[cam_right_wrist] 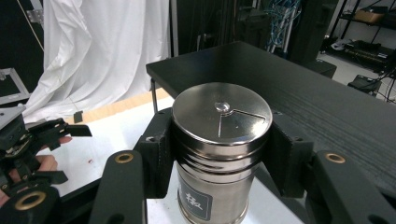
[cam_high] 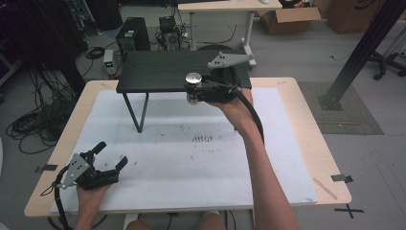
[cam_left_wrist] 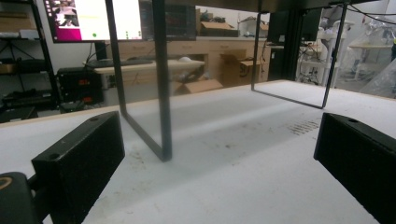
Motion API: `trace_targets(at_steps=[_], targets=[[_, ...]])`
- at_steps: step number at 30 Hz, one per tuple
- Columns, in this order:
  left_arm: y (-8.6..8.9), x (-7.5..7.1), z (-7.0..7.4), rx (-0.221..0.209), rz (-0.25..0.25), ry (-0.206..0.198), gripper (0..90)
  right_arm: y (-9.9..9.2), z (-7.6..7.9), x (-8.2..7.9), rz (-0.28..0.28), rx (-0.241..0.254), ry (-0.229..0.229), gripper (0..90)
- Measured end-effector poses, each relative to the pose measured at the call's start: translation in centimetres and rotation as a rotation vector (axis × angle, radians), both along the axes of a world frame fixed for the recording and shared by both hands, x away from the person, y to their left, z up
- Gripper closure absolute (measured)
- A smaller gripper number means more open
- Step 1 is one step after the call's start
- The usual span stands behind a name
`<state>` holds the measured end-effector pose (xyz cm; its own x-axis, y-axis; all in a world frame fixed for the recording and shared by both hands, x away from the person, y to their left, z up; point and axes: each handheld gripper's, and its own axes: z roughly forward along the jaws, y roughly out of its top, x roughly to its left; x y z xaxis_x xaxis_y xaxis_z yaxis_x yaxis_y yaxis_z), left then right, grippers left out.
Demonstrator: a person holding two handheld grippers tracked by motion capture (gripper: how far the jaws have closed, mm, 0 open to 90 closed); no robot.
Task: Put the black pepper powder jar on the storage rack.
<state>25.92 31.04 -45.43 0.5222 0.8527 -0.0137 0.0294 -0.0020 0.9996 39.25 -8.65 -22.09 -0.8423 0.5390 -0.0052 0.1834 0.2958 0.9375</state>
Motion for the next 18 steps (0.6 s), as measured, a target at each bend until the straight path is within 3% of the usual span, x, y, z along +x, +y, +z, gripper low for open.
trace_targets(at_steps=[12,18], targets=[[0.0,0.0,0.0,0.006,-0.001,0.003,2.3,0.3,1.6,1.7,0.020,0.003,-0.014,49.3],[0.0,0.1,0.0,0.006,0.000,0.003,2.4,0.6,1.7,2.7,0.024,-0.005,-0.014,49.3]])
